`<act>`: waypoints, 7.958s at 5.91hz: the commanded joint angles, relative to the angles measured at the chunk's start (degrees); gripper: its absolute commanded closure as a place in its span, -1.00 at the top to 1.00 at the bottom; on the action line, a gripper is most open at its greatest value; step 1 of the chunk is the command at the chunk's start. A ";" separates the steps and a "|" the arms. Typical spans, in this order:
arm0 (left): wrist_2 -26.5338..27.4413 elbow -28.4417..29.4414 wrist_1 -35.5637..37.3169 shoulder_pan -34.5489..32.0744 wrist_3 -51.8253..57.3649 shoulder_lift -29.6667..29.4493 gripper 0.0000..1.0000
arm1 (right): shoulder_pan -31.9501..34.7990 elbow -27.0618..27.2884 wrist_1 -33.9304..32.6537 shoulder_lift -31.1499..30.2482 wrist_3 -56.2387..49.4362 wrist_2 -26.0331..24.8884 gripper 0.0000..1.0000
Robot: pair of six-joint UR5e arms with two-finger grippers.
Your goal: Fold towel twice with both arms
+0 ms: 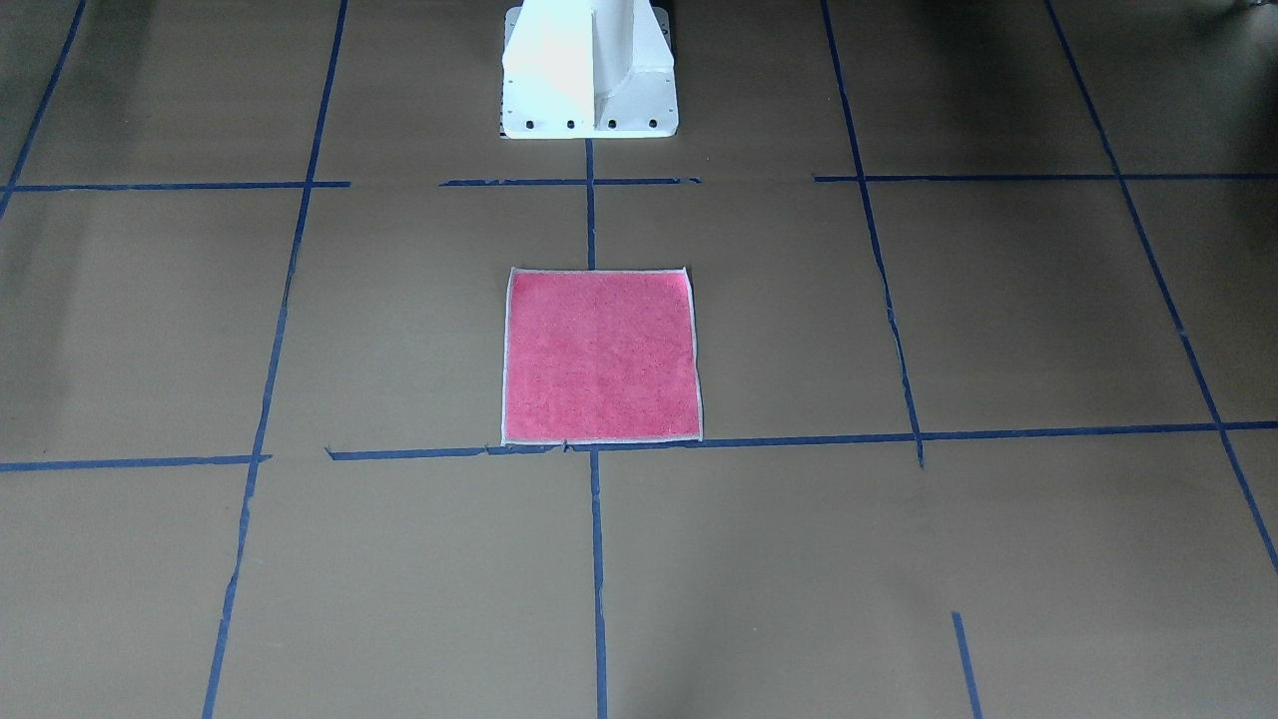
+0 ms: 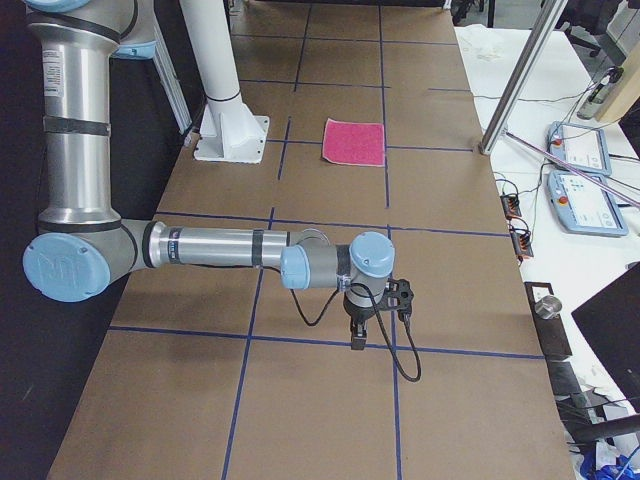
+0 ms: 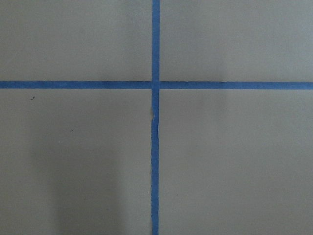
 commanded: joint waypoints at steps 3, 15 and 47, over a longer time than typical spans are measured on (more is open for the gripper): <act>0.00 -1.20 -0.09 0.00 -0.62 -0.19 1.00 | -0.40 -0.17 -0.06 -0.25 0.05 -0.34 1.00; 13.71 -1.82 -2.88 51.41 -99.83 -38.68 1.00 | -47.03 9.57 -0.59 32.08 84.25 -13.24 1.00; 20.83 -0.68 -7.65 61.17 -99.32 -36.66 -0.86 | -59.46 7.56 -1.21 34.47 99.79 -25.31 1.00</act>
